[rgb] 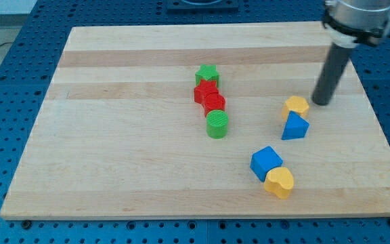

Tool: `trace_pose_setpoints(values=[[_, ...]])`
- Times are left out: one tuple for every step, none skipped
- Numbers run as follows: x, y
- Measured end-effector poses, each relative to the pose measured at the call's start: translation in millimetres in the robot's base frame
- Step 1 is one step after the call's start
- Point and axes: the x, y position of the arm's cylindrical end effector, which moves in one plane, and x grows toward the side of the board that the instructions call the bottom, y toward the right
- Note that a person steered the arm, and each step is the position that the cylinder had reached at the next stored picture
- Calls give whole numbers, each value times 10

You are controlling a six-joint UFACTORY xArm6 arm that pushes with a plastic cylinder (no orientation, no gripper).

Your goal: Move the blue cube to the bottom of the blue triangle

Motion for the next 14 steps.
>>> trace_pose_setpoints(values=[[468, 583], [1136, 880], [1757, 904], [1896, 648], [1886, 95], [1888, -623], [1895, -1232], [1899, -1681], [1792, -1801], [1509, -1785], [1370, -1566], [1283, -1277], [1187, -1000], [1170, -959]])
